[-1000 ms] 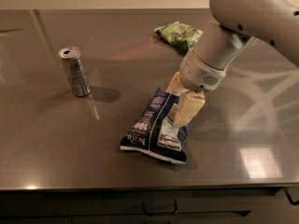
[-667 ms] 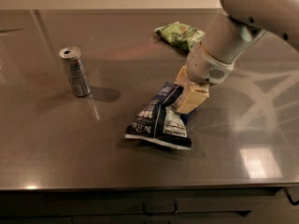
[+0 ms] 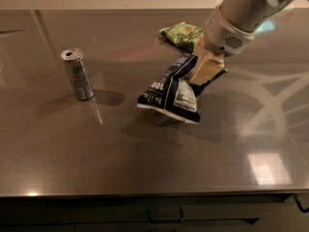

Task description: Move blue chip bag near green jalapeno chip bag

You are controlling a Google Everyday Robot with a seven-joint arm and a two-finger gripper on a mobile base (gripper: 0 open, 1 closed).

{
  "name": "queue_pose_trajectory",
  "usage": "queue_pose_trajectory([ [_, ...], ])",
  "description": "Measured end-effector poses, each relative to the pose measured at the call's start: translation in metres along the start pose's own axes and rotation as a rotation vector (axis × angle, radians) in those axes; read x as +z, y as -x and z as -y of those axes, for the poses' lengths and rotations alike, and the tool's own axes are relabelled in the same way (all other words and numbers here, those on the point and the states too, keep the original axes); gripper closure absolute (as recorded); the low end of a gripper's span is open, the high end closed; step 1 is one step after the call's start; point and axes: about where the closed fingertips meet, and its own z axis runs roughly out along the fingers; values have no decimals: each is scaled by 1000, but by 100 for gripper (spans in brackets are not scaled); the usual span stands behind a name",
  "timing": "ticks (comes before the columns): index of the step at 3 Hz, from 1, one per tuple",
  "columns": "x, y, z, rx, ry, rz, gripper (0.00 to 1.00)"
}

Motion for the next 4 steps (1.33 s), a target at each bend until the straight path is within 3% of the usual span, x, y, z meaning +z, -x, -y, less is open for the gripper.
queue_pose_trajectory([
  [3, -55, -18, 133, 149, -232, 46, 100],
  [4, -54, -30, 161, 169, -273, 4, 82],
])
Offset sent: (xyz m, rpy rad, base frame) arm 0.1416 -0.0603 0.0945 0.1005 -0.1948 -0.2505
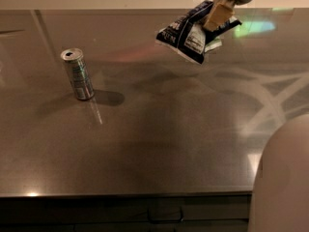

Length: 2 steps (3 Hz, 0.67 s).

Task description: Move blue chip bag near green jalapeno chip bag

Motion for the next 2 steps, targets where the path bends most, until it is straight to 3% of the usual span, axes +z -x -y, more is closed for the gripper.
queue_pose_trajectory([
  [2, 29, -21, 18, 19, -19, -83, 35],
])
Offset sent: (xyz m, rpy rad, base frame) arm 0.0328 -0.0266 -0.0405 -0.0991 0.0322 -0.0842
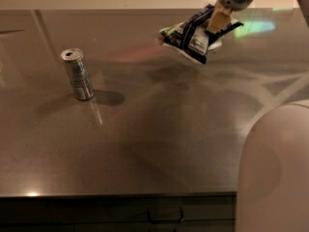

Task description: Move blue chip bag near green jalapeno chip bag

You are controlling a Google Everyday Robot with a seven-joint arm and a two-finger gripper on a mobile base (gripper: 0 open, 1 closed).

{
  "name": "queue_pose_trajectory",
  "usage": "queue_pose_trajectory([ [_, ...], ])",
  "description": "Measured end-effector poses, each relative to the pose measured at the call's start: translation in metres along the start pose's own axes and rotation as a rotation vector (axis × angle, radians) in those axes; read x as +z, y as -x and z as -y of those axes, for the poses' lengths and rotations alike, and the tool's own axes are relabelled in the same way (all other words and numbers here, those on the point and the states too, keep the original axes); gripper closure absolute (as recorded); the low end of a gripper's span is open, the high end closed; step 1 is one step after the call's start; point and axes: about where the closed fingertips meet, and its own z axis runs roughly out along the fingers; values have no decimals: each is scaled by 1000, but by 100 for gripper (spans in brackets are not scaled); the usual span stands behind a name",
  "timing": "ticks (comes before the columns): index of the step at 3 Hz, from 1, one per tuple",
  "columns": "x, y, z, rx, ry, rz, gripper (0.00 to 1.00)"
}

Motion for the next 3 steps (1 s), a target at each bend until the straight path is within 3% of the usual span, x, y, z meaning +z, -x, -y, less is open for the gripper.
queue_pose_trajectory([
  [1, 15, -6, 0, 20, 6, -1, 12],
  [2, 26, -14, -4, 57, 29, 23, 0],
  [3, 27, -14, -4, 57, 29, 23, 0],
])
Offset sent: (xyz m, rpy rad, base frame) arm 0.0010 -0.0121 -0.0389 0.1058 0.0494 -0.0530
